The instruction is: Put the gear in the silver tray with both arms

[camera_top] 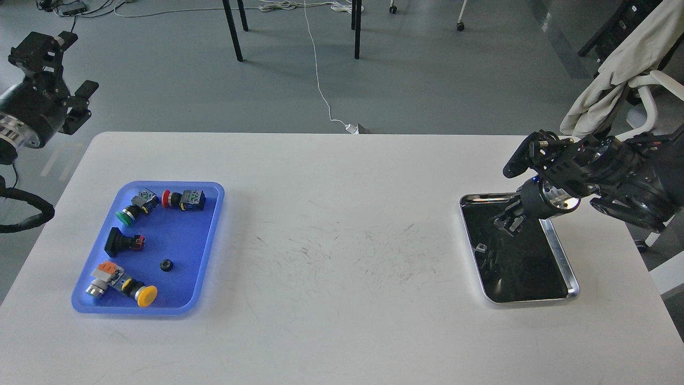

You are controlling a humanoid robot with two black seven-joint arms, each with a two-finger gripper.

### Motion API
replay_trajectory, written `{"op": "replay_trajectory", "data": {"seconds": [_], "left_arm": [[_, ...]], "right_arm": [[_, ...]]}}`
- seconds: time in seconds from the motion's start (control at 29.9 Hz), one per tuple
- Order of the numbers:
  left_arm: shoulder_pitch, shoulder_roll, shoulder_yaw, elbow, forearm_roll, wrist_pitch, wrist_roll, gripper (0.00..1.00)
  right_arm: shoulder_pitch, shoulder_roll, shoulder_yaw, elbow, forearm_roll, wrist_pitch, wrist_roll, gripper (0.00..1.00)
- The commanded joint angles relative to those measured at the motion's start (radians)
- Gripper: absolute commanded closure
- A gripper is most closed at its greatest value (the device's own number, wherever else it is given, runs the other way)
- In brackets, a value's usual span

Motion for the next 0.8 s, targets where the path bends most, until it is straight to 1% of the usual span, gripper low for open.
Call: {"op": "replay_trajectory", "data": {"seconds": [0.0,0.07,0.13,0.23,0.33,0.37,0.5,0.6,0.77], "left_arm": [[0.006,0.003,0.006,0.000,0.004,-0.005,0.000,0.01],[0.008,0.014,0.012,0.000,0.004,-0.017,0.000,0.01],[0.008,0.034,0.010,-0.002,0.004,-0.043,0.000,0.01],[0.009,0.063,0.012,-0.014,0.006,-0.096,0.000,0.01],[0.015,0.086,0.012,-0.031,0.017,-0.181,0.000,0.01],[0.015,0.089,0.003,-0.031,0.018,-0.190,0.000,0.01],[0.011,0.106,0.007,-0.049,0.052,-0.190,0.000,0.01],[0.012,0.140,0.003,-0.096,0.147,-0.190,0.000,0.01],[0.015,0.164,0.010,-0.118,0.241,-0.190,0.000,0.01]], "right_arm": [[0.003,-0.012,0.073,0.002,0.037,0.008,0.000,0.35],[0.006,-0.024,0.106,0.003,0.067,0.008,0.000,0.27],[0.010,-0.038,0.136,0.005,0.095,0.008,0.000,0.17],[0.023,-0.055,0.199,0.005,0.146,0.011,0.000,0.10],[0.031,-0.064,0.225,0.002,0.187,0.011,0.000,0.08],[0.034,-0.066,0.233,0.000,0.201,0.011,0.000,0.08],[0.054,-0.096,0.283,0.003,0.303,0.012,0.000,0.08],[0.054,-0.119,0.331,0.002,0.394,0.011,0.000,0.08],[0.033,-0.218,0.487,0.005,0.505,0.000,0.000,0.07]]}}
